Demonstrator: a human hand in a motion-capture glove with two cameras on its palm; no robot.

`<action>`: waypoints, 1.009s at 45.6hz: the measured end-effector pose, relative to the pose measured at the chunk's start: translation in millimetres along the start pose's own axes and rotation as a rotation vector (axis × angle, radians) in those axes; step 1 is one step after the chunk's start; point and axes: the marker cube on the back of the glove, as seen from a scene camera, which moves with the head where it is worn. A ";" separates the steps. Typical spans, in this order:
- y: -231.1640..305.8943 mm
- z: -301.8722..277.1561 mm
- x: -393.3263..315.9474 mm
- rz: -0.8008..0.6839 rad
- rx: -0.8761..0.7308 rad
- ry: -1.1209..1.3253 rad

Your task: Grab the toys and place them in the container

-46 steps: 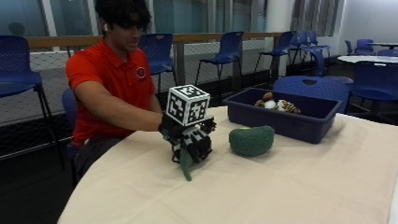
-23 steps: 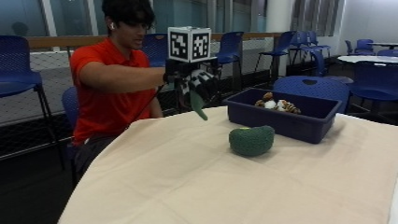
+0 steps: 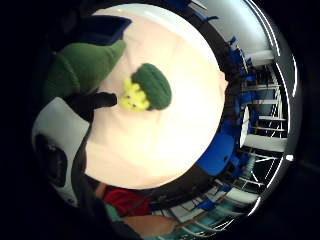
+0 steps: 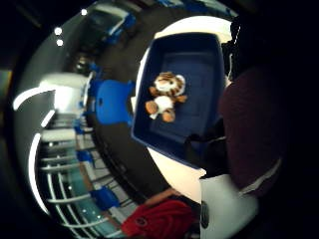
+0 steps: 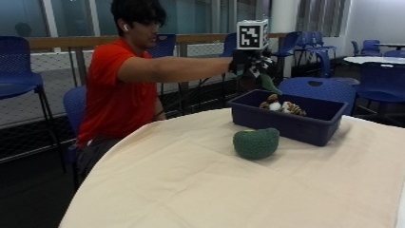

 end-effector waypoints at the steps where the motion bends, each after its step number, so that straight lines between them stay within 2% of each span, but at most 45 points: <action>1: -5.0 3.3 -7.6 -0.004 0.007 -0.001; 10: -34.1 26.3 -59.6 -0.127 0.023 -0.070; 16: -37.9 36.3 -60.1 -0.218 -0.024 0.068; 22: -34.8 36.3 -64.7 -0.242 -0.073 -0.151; 27: -36.7 25.4 -35.3 -0.189 0.009 -0.218; 32: -36.5 19.3 10.9 -0.122 0.053 -0.150; 46: -30.1 41.1 124.8 0.119 -0.002 -0.027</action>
